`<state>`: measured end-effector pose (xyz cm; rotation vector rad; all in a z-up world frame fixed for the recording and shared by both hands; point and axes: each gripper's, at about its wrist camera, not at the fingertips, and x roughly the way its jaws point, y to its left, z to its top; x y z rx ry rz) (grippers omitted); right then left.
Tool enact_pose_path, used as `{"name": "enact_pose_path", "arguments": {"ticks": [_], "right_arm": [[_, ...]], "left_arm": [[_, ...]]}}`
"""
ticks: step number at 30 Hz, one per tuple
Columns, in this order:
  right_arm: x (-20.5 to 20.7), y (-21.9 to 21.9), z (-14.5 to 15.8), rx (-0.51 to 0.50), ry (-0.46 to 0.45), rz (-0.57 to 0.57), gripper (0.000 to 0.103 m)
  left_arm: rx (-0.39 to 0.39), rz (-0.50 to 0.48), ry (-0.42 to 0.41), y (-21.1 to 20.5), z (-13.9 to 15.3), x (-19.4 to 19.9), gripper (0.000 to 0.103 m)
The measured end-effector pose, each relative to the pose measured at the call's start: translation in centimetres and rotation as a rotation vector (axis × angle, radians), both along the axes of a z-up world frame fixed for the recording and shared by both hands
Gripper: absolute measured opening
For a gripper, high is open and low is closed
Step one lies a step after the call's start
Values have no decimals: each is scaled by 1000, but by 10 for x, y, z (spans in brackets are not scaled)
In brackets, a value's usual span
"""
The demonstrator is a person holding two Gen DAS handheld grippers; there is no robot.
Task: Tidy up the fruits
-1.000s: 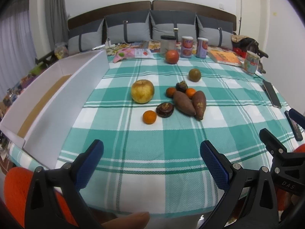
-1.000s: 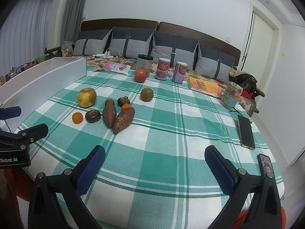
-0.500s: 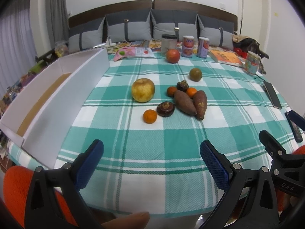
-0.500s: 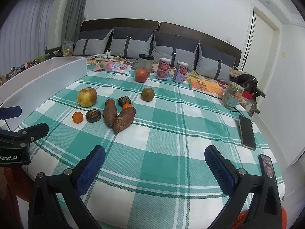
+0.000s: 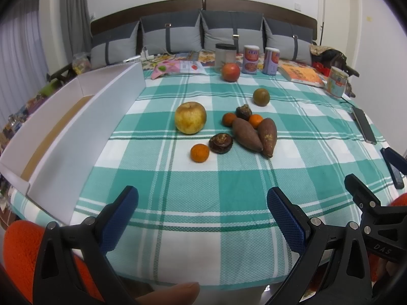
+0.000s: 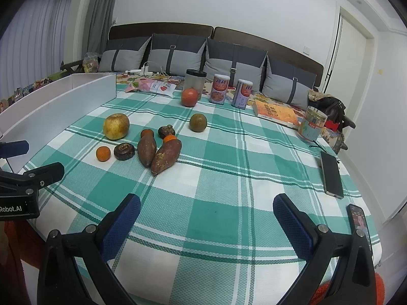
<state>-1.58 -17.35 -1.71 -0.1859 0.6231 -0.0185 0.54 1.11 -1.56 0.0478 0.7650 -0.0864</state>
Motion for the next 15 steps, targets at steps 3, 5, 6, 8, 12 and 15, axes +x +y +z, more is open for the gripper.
{"name": "enact_pose_path", "arguments": {"ticks": [3, 5, 6, 8, 12, 15], "right_arm": [[0, 0, 0, -1, 0, 0, 103], [0, 0, 0, 0, 0, 0, 103], [0, 0, 0, 0, 0, 0, 103], [0, 0, 0, 0, 0, 0, 103], [0, 0, 1, -1, 0, 1, 103], [0, 0, 1, 1, 1, 0, 103]], "left_arm": [[-1, 2, -1, 0, 0, 0, 102], [-2, 4, -3, 0, 0, 1, 102], [-2, 4, -3, 0, -1, 1, 102], [-2, 6, -3, 1, 0, 1, 102], [-2, 5, -3, 1, 0, 1, 102], [-2, 5, -3, 1, 0, 1, 102]]}}
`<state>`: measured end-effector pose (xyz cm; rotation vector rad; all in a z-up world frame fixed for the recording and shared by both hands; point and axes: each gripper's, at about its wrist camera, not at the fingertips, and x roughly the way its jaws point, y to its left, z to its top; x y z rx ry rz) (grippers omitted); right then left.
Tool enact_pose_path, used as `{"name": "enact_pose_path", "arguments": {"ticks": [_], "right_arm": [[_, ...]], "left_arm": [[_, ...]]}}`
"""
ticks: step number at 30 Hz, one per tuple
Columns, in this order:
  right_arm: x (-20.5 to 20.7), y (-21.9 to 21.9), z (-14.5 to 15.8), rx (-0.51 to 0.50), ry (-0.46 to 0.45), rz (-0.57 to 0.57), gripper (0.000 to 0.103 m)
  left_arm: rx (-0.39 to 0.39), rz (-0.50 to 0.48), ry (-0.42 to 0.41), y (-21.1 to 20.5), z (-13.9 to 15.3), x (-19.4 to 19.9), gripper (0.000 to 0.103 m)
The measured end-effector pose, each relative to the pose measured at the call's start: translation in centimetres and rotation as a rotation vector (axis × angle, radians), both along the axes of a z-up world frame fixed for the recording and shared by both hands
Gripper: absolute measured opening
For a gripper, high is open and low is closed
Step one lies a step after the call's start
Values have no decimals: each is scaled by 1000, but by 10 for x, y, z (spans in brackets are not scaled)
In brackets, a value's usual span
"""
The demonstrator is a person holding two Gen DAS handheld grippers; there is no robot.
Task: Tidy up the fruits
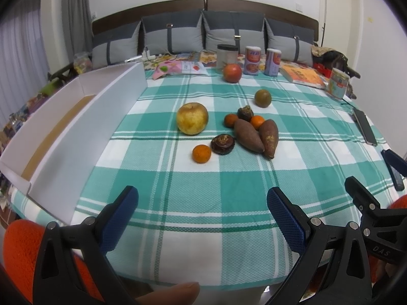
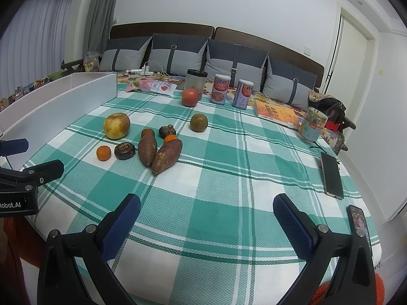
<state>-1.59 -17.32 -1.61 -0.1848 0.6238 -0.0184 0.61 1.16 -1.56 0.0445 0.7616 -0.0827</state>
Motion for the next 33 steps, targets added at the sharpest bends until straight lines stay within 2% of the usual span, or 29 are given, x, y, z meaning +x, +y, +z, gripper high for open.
{"name": "enact_pose_path", "arguments": {"ticks": [33], "right_arm": [[2, -4, 0, 12, 6, -18, 103]], "left_arm": [[-17, 11, 11, 9, -1, 2, 102]]}}
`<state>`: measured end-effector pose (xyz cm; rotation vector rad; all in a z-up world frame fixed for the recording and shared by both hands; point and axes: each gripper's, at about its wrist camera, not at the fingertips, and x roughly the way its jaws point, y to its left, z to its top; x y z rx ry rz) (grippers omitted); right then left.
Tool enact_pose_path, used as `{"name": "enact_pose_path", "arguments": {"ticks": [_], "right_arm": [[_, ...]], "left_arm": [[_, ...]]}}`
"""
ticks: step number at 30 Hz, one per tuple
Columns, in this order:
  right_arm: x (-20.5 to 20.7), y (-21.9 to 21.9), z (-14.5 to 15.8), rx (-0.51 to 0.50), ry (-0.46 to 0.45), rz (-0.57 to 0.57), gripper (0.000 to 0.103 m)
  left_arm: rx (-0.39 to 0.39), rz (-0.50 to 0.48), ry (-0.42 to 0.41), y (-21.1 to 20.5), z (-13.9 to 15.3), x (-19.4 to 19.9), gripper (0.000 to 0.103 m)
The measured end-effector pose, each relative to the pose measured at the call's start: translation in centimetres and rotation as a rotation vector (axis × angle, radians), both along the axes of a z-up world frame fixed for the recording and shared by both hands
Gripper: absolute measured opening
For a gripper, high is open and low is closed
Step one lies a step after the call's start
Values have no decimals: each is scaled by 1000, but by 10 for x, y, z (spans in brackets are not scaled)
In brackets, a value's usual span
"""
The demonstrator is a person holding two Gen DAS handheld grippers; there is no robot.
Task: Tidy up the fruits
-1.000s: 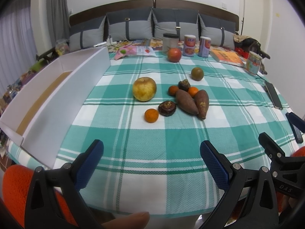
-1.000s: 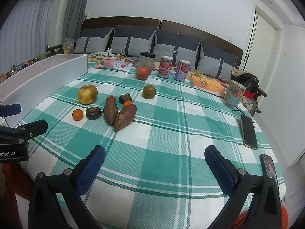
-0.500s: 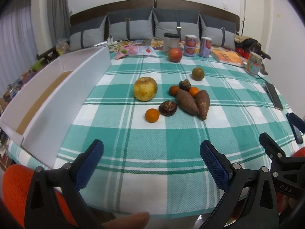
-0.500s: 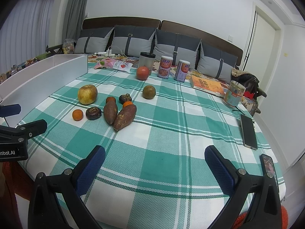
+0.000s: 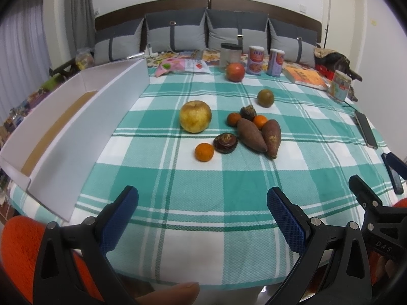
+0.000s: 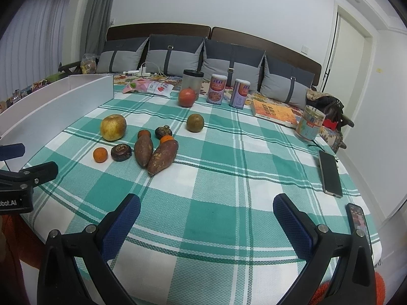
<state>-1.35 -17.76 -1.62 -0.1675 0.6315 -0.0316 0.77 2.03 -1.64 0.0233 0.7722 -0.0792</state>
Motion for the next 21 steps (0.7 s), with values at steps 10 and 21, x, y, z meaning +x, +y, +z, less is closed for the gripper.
{"name": "enact_pose_path", "arguments": {"ticks": [10, 21], "right_arm": [[3, 0, -7, -3, 29, 11, 103], [12, -7, -20, 32, 79, 14, 103]], "left_arm": [[-15, -1, 50, 0, -7, 3, 102], [10, 12, 115, 0, -26, 14, 102]]}}
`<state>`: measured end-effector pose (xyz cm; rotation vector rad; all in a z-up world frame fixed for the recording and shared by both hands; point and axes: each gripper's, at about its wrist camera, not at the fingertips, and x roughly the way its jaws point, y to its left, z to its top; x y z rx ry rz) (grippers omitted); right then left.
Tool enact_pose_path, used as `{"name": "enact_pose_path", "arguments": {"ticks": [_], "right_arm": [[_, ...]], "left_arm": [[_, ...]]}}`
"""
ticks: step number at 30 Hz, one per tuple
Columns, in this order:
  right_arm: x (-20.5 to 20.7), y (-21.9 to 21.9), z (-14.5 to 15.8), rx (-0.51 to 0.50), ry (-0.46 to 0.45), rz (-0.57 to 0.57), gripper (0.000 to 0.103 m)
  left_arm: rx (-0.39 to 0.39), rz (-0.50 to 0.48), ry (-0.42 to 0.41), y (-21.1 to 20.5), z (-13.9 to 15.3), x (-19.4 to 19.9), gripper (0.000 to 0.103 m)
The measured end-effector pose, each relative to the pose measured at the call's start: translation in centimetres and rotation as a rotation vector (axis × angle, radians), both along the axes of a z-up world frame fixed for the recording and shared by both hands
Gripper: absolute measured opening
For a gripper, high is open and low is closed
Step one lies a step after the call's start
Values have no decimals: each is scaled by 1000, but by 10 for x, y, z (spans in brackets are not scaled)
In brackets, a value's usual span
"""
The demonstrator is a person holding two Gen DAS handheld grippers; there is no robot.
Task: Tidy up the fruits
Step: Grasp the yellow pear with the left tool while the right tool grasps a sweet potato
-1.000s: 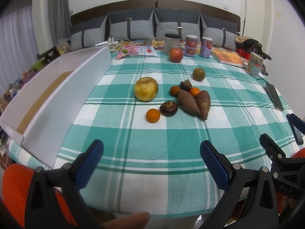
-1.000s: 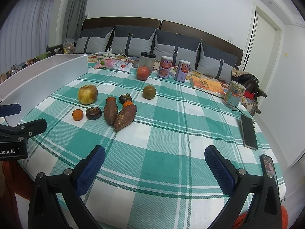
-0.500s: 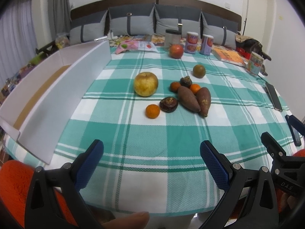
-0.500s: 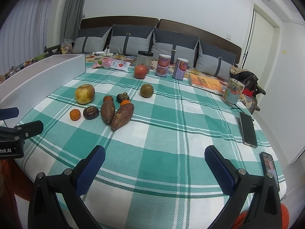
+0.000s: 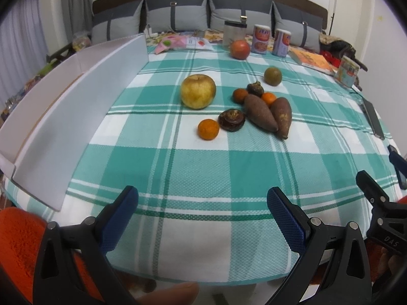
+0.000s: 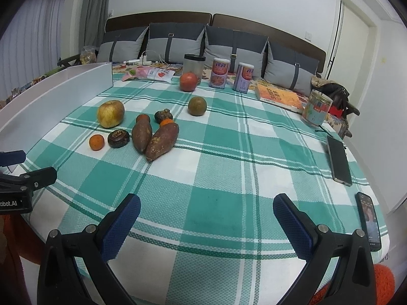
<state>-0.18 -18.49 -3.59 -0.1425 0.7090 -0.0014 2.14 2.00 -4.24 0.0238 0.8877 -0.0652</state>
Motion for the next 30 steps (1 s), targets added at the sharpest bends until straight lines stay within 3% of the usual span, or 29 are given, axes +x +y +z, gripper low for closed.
{"name": "enact_pose_path", "arguments": {"ticks": [18, 30], "right_arm": [[18, 9, -35, 8, 131, 45, 103], [28, 12, -56, 16, 197, 56, 103]], "left_arm": [[83, 45, 93, 6, -51, 44, 102], [113, 45, 100, 3, -59, 45, 102]]}}
